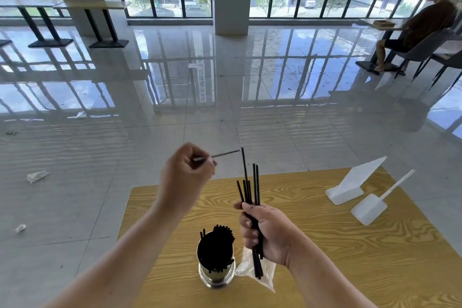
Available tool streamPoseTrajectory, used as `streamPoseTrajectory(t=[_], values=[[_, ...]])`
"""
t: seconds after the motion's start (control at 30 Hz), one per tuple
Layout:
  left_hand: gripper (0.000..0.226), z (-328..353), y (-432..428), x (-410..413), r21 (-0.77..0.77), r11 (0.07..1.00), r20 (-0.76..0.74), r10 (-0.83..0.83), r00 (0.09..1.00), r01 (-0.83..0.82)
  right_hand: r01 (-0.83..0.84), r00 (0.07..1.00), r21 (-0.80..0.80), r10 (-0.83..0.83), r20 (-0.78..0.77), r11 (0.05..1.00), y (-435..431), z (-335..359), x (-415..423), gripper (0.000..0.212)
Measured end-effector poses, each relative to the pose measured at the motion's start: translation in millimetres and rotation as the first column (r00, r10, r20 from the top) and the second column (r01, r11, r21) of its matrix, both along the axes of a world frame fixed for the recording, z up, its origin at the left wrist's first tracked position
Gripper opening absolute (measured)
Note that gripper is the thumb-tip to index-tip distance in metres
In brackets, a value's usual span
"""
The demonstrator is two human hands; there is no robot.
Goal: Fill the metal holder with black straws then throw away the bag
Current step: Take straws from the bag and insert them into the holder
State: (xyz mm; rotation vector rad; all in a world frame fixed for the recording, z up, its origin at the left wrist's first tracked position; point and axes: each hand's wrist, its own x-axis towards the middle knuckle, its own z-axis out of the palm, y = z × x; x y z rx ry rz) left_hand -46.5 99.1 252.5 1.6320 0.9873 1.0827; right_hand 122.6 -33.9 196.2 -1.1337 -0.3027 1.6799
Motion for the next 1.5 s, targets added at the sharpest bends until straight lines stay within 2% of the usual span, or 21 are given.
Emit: streamPoseTrajectory(t=[0.07,0.1,0.17,0.23,0.3,0.33,0.43,0.5,0.57,0.63,0.7,0.83,0.93,1.07,1.23,1.3,1.37,1.5], values=[[0.011,-14.6,-20.7,3.6,0.287,0.954,-0.317,0.008,0.948,0.088,0.052,0.999,0.029,-0.052,-0.004,0.998,7.4,5.3,-0.2,0.019],[0.012,-21.1,-30.8,5.5,0.431,0.887,-0.423,0.037,0.905,0.165,0.071,0.997,0.050,-0.071,-0.005,0.996,10.8,8.3,-0.2,0.019],[0.012,-31.0,-48.4,8.7,0.580,0.740,-0.524,0.019,0.851,0.341,0.105,0.995,0.080,-0.104,-0.007,0.991,17.0,13.5,-1.4,0.031],[0.016,-38.4,-57.3,11.1,0.617,0.649,-0.563,-0.030,0.826,0.444,0.130,0.991,0.089,-0.132,0.021,0.987,20.7,17.0,-2.2,0.036],[0.017,-37.8,-59.0,10.9,0.597,0.633,-0.594,-0.065,0.802,0.493,0.119,0.988,0.085,-0.126,0.084,0.989,20.4,19.2,-2.2,0.031],[0.026,-35.9,-58.3,9.9,0.562,0.642,-0.617,-0.095,0.781,0.522,0.112,0.987,0.078,-0.119,0.105,0.991,19.5,19.6,-1.4,0.029],[0.072,-27.0,-52.0,0.0,0.424,0.721,-0.659,-0.170,0.733,0.548,0.099,0.993,0.047,-0.102,0.067,0.994,14.1,20.0,0.7,0.033],[0.080,-19.7,-43.6,-4.3,0.376,0.819,-0.602,-0.139,0.786,0.433,0.055,0.998,0.042,-0.057,0.035,0.998,9.1,18.8,0.4,0.032],[0.082,-13.3,-31.4,-3.8,0.336,0.909,-0.502,-0.050,0.864,0.248,-0.063,0.995,0.052,0.059,0.075,0.997,4.0,16.8,-2.0,0.029],[0.083,-6.3,-18.3,-0.8,0.289,0.952,-0.381,0.014,0.924,0.105,-0.184,0.975,0.053,0.175,0.140,0.982,0.9,14.4,-6.0,0.026],[0.077,0.2,-7.3,2.9,0.263,0.963,-0.317,0.028,0.948,0.060,-0.260,0.948,0.037,0.247,0.201,0.965,0.1,12.8,-10.0,0.024],[0.060,6.0,6.2,11.6,0.167,0.974,-0.367,-0.080,0.927,0.150,-0.343,0.916,0.036,0.326,0.232,0.939,0.2,16.1,-14.2,0.023],[0.050,1.5,1.0,15.0,0.113,0.969,-0.398,-0.158,0.904,0.219,-0.346,0.918,0.069,0.323,0.229,0.936,2.5,21.8,-14.3,0.023],[0.046,-7.4,-10.6,13.5,0.145,0.963,-0.479,-0.134,0.867,0.229,-0.335,0.925,0.078,0.312,0.219,0.939,4.0,23.3,-11.0,0.024],[0.044,-12.3,-7.4,13.9,0.142,0.964,-0.478,-0.132,0.868,0.225,-0.326,0.931,0.056,0.310,0.193,0.944,2.5,15.5,-8.3,0.025],[0.029,-13.8,-3.7,16.9,0.084,0.976,-0.427,-0.147,0.892,0.201,-0.328,0.929,0.057,0.311,0.201,0.943,2.1,12.9,-9.2,0.025],[0.011,-14.8,0.2,20.9,-0.044,0.984,-0.307,-0.178,0.935,0.173,-0.345,0.923,0.065,0.326,0.207,0.936,1.8,11.4,-10.3,0.025],[0.021,-5.0,4.8,19.4,-0.347,0.907,-0.008,-0.259,0.966,0.240,-0.376,0.913,0.082,0.354,0.203,0.923,1.5,9.2,-9.0,0.024]])
